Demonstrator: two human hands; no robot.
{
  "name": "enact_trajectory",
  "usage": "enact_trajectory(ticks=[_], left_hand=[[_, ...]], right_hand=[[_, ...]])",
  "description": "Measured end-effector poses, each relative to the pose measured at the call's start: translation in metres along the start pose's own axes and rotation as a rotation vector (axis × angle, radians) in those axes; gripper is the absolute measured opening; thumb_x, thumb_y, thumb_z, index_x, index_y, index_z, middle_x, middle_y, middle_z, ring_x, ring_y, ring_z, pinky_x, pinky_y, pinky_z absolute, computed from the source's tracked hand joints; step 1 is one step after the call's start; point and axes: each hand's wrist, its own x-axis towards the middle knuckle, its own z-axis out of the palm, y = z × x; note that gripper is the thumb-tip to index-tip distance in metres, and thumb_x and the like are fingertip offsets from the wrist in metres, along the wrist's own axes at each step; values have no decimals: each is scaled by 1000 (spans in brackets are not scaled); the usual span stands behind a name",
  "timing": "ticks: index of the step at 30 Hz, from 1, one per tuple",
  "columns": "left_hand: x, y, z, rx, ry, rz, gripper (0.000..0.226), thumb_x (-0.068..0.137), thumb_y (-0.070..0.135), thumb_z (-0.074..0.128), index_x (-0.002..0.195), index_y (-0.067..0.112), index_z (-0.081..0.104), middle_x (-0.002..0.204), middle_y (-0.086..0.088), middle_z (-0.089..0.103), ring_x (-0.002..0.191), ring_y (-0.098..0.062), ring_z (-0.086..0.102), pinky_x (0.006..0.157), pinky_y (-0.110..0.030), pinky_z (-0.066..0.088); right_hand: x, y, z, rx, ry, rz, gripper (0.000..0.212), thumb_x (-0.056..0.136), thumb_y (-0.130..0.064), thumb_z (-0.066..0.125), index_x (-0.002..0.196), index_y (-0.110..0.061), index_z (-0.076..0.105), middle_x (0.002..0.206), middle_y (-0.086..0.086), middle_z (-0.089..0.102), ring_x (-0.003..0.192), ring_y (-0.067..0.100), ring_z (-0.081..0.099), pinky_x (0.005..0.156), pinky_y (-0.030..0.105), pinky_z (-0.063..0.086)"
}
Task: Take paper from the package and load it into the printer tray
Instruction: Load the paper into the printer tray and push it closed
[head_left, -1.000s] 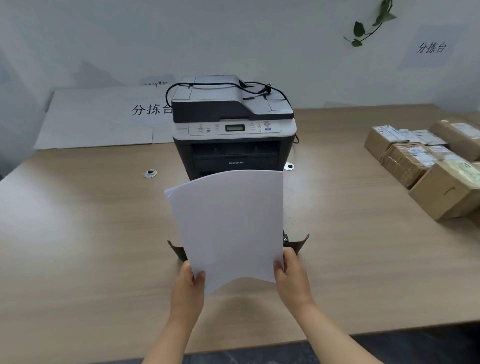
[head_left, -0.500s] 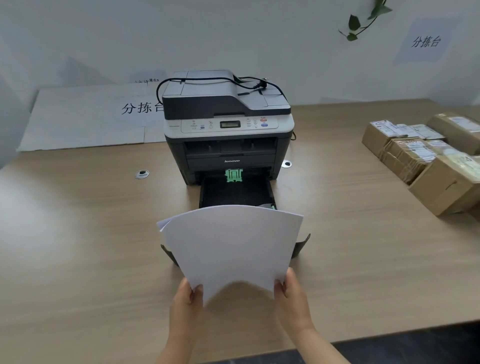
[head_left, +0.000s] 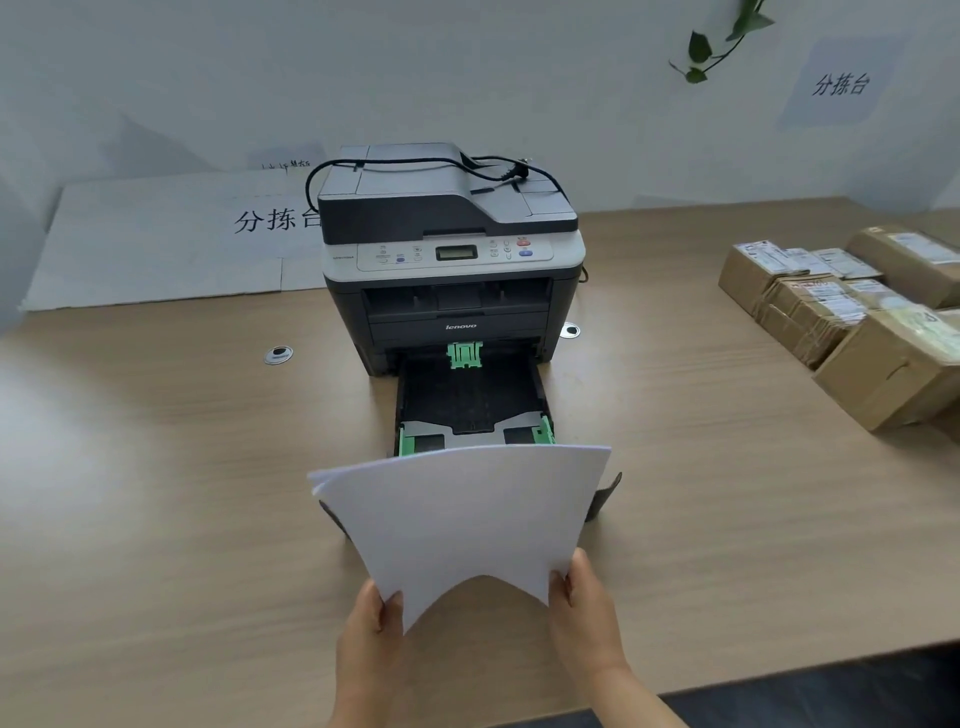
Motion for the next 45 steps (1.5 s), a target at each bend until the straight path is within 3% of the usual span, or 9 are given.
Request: enact_trajectory(ticks=[2,5,9,13,17,22,26,36,45], left_hand=[[0,3,-5,13,0,-1,31,93,13,49,121,21,58,98,4,63,92,-17,54,77,-30,38],[-4,14,-12,37,-17,-14,27,92,15,51,114,25,61,92,9,63,90,-17,54,76,-30,38],[-4,29,-26,52,-81,25,37,90,11,55,83,47,54,70,31,64,84,-8,60,65,-20,42],[3,51,-37,62,-115,44,26,90,13,53,85,38,55,84,10,66,83,-16,61,63,-14,41],[21,71,-45,111,-102,69,20,91,19,52,77,33,54,76,9,63,78,-17,60,61,-25,42],[45,92,-44,184,-100,92,19,86,6,49,69,13,54,64,0,56,65,-22,48,50,-25,32],[61,107,-38,243,-68,101,30,83,1,50,55,13,45,57,-3,49,60,-26,42,48,-30,27],[105,110,-3,332,-75,26,21,83,-1,45,87,4,65,79,-5,65,60,-16,49,46,-21,32],[124,116,32,344,-72,-95,16,91,4,46,86,16,56,86,-3,62,63,-13,50,46,-18,31]], right_hand=[[1,-3,-2,-39,16,-3,36,92,-3,46,80,-37,48,73,-25,64,71,-7,57,62,6,40],[-2,-11,-8,-56,33,-33,41,91,-1,49,83,-41,49,82,-39,60,72,-14,55,62,1,39],[0,-28,-11,-98,92,-44,30,90,1,49,101,-24,61,76,-18,66,72,-5,58,63,1,40],[9,-54,-13,-122,133,-35,32,89,2,46,114,-10,62,90,1,67,79,21,57,66,24,41],[20,-81,-14,-147,136,7,36,90,4,40,118,-6,60,104,11,68,82,19,51,72,22,37],[38,-104,-17,-257,124,11,35,89,8,34,110,-1,60,91,11,62,76,25,50,57,24,36],[53,-114,-19,-329,104,31,34,87,10,33,103,0,61,88,8,58,77,25,48,65,22,35],[110,-103,-23,-315,35,130,35,86,10,32,98,1,64,84,6,59,68,20,48,44,17,29],[164,-74,-24,-212,-63,230,39,82,13,30,99,5,65,90,14,67,67,19,47,50,20,35]])
